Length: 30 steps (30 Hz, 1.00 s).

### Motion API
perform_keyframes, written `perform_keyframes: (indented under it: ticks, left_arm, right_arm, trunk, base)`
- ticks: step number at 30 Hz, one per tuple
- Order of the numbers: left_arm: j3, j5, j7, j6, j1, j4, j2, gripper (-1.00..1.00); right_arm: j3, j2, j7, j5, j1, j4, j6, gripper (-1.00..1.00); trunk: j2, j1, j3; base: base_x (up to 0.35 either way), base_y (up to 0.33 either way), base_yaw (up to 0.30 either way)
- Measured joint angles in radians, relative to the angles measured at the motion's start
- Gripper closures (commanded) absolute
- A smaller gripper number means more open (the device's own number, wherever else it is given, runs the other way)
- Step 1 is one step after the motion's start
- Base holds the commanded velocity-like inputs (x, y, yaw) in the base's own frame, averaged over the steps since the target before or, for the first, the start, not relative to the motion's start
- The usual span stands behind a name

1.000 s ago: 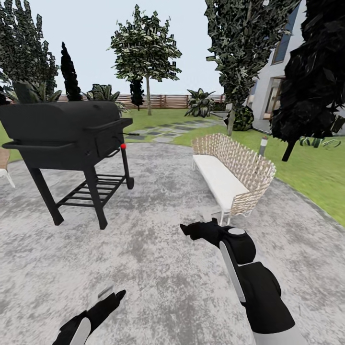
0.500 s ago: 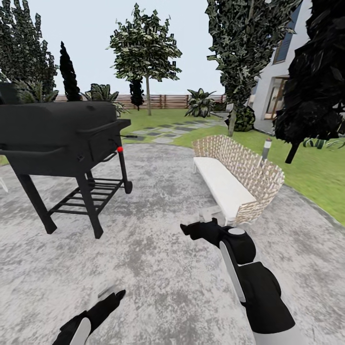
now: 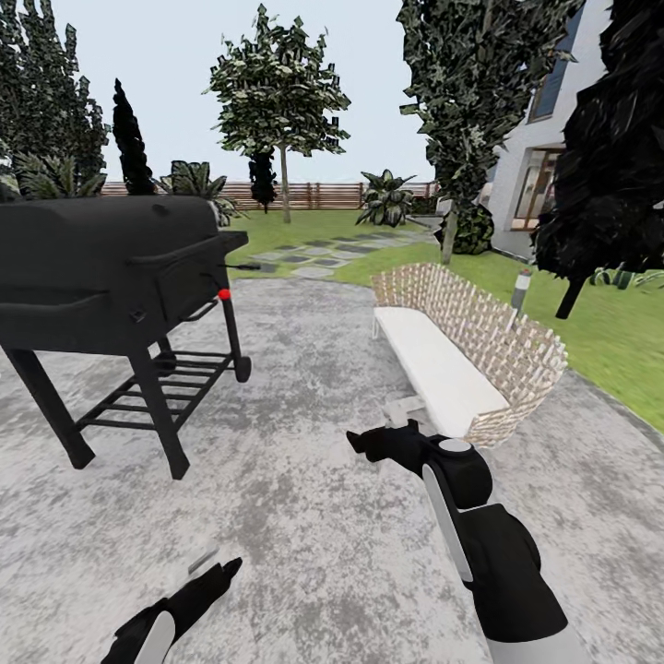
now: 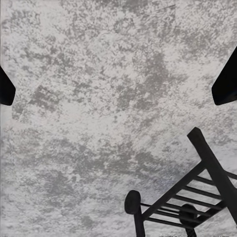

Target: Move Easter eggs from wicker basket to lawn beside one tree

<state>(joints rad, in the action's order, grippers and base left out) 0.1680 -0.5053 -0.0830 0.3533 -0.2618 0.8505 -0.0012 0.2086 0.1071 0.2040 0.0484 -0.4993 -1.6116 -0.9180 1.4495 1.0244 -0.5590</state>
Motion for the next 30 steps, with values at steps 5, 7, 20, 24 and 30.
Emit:
perform_keyframes:
  ticks: [5, 7, 20, 24, 30]
  left_arm:
    - [0.000, 0.000, 0.000, 0.000, 0.000, 0.000, 0.000, -1.00]
    - [0.000, 0.000, 0.000, 0.000, 0.000, 0.000, 0.000, -1.00]
    - [0.000, 0.000, 0.000, 0.000, 0.000, 0.000, 0.000, -1.00]
    - [0.000, 0.000, 0.000, 0.000, 0.000, 0.000, 0.000, -1.00]
    - [0.000, 0.000, 0.000, 0.000, 0.000, 0.000, 0.000, -1.00]
  right_arm:
    - [0.000, 0.000, 0.000, 0.000, 0.000, 0.000, 0.000, -1.00]
    - [0.000, 0.000, 0.000, 0.000, 0.000, 0.000, 0.000, -1.00]
    - [0.000, -0.001, 0.000, 0.000, 0.000, 0.000, 0.001, -1.00]
    - [0.000, -0.002, 0.000, 0.000, 0.000, 0.000, 0.001, -1.00]
    - [0.000, -0.002, 0.000, 0.000, 0.000, 0.000, 0.000, -1.00]
  trunk:
    - [0.000, 0.000, 0.000]
    - [0.000, 0.000, 0.000]
    - [0.000, 0.000, 0.000]
    - [0.000, 0.000, 0.000]
    - [0.000, 0.000, 0.000]
  base:
    - [0.330, 0.000, 0.000]
    - [0.331, 0.000, 0.000]
    - [0.331, 0.000, 0.000]
    - [0.331, 0.000, 0.000]
    - [0.331, 0.000, 0.000]
